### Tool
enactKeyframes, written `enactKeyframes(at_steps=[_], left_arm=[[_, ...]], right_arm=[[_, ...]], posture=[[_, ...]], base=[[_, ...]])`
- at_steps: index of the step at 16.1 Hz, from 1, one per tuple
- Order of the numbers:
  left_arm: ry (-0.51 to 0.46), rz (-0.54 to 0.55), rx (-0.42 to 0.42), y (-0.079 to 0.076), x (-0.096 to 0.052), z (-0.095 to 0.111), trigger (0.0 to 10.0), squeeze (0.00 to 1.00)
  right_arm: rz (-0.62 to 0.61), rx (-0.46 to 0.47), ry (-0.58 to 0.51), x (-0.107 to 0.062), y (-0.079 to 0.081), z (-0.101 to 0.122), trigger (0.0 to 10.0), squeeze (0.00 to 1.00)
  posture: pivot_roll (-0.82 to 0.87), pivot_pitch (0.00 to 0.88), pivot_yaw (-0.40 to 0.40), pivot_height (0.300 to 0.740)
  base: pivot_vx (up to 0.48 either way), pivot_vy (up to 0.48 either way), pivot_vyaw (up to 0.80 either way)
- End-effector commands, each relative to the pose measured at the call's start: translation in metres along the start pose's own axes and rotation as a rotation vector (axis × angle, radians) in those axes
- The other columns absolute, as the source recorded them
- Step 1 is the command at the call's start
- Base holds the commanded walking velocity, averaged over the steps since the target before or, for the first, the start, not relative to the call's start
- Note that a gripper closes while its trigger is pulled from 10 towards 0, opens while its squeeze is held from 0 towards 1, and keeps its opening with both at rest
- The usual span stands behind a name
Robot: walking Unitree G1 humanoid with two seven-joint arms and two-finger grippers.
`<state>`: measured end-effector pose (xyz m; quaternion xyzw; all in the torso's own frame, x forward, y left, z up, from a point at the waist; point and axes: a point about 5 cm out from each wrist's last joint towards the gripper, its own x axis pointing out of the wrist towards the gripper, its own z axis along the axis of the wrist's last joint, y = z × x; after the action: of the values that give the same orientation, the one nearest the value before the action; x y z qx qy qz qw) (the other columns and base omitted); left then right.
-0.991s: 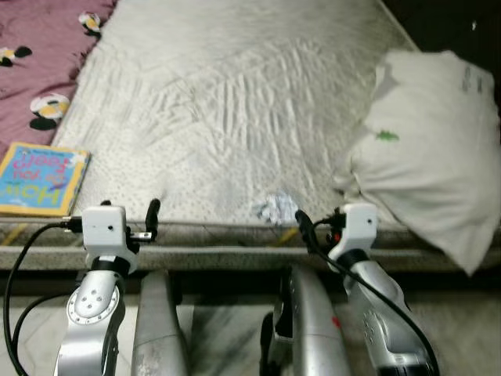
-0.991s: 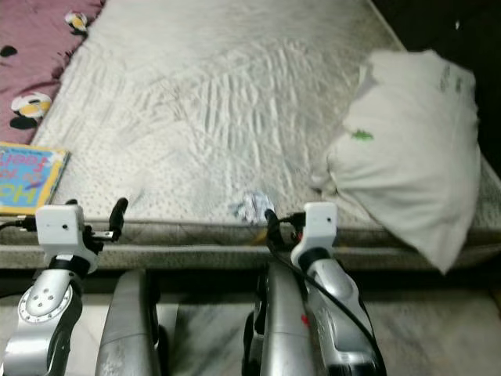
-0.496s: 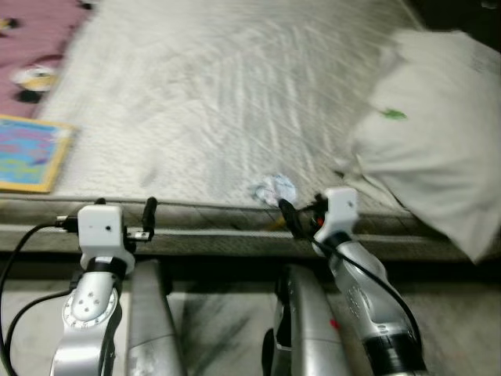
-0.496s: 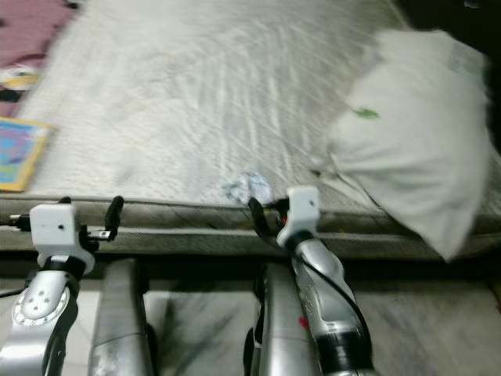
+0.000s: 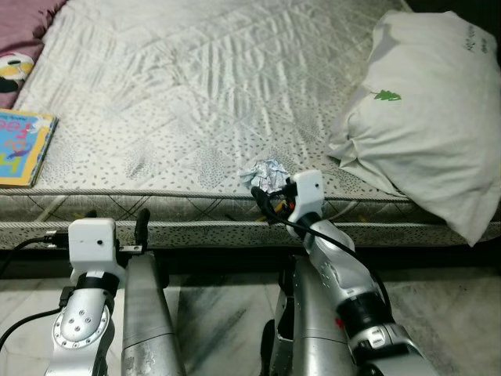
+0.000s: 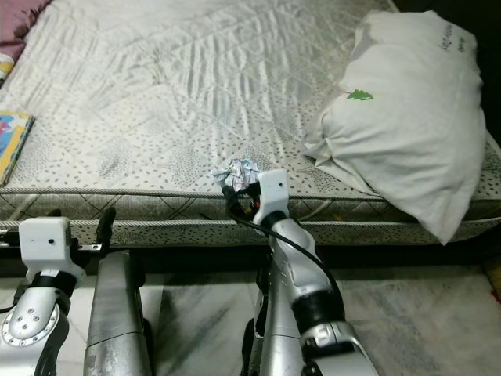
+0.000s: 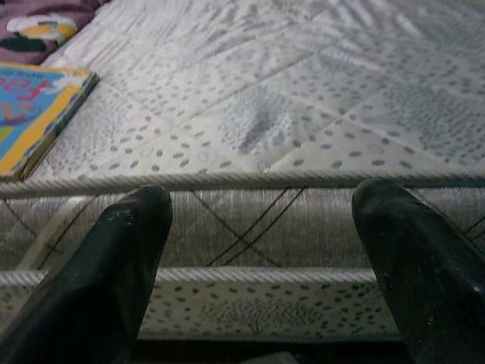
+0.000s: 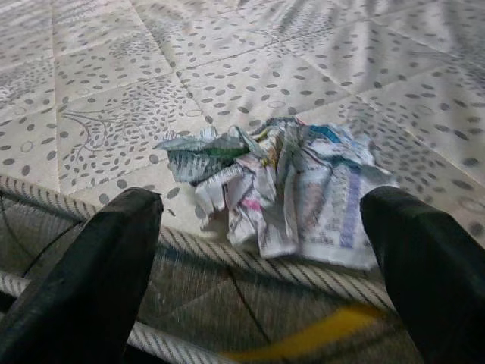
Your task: Clean up the room
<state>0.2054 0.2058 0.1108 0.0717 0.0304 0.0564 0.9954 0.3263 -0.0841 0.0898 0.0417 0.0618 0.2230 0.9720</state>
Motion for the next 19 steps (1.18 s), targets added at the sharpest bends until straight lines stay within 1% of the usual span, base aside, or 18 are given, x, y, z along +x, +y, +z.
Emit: enactKeyframes(at_steps=[1, 4, 6, 8, 9, 10, 11, 12, 13, 14, 19], left_arm=[[-0.002, 0.013, 0.008, 0.001, -0.005, 0.003, 10.0, 0.0], [0.003, 0.016, 0.011, 0.001, -0.009, 0.004, 10.0, 0.0], [-0.001, 0.021, 0.007, 0.0, -0.011, 0.01, 10.0, 0.0], [-0.003, 0.027, 0.002, 0.0, -0.014, 0.013, 10.0, 0.0], [-0.003, 0.027, 0.001, -0.001, -0.014, 0.013, 10.0, 0.0], [0.005, 0.027, -0.002, -0.001, -0.016, 0.01, 10.0, 0.0], [0.012, 0.029, -0.005, -0.002, -0.016, 0.008, 10.0, 0.0], [0.012, 0.03, -0.007, -0.003, -0.015, 0.009, 10.0, 0.0], [0.007, 0.028, -0.008, -0.003, -0.012, 0.01, 10.0, 0.0], [0.005, 0.026, -0.008, -0.004, -0.011, 0.011, 10.0, 0.0], [-0.002, 0.024, -0.016, -0.006, -0.005, 0.011, 10.0, 0.0]], right_arm=[[-0.004, -0.007, -0.014, 0.004, -0.001, 0.002, 10.0, 0.0], [0.001, -0.01, -0.045, 0.023, 0.013, 0.013, 10.0, 0.0], [-0.022, 0.009, -0.044, 0.039, 0.029, 0.019, 10.0, 0.0], [-0.024, 0.032, -0.013, 0.045, 0.044, 0.016, 10.0, 0.0], [-0.025, 0.033, -0.012, 0.045, 0.044, 0.017, 10.0, 0.0], [-0.052, 0.036, 0.032, 0.046, 0.046, 0.01, 10.0, 0.0], [-0.092, 0.04, 0.072, 0.046, 0.045, 0.004, 1.8, 0.0], [-0.102, 0.032, 0.083, 0.046, 0.045, 0.003, 0.1, 0.0], [-0.106, 0.044, 0.097, 0.046, 0.045, 0.001, 0.0, 0.0], [-0.113, 0.029, 0.108, 0.046, 0.045, 0.0, 0.0, 0.0], [-0.131, 0.022, 0.135, 0.043, 0.038, -0.006, 0.0, 0.0]], posture=[[0.2, 0.225, -0.132, 0.481], [0.21, 0.241, -0.139, 0.481], [0.23, 0.252, -0.144, 0.481], [0.23, 0.261, -0.148, 0.481], [0.23, 0.267, -0.15, 0.481], [0.22, 0.265, -0.155, 0.481], [0.22, 0.261, -0.156, 0.481], [0.22, 0.261, -0.156, 0.481], [0.21, 0.254, -0.156, 0.481], [0.21, 0.254, -0.155, 0.481], [0.21, 0.234, -0.159, 0.481]], base=[[0.0, 0.0, 0.0], [0.0, 0.0, 0.0], [0.0, 0.0, 0.0], [0.0, 0.0, 0.0], [0.0, 0.0, 0.0], [0.0, 0.0, 0.0], [0.0, 0.0, 0.0], [0.0, 0.0, 0.0], [0.0, 0.0, 0.0], [0.0, 0.0, 0.0], [0.0, 0.0, 0.0]])
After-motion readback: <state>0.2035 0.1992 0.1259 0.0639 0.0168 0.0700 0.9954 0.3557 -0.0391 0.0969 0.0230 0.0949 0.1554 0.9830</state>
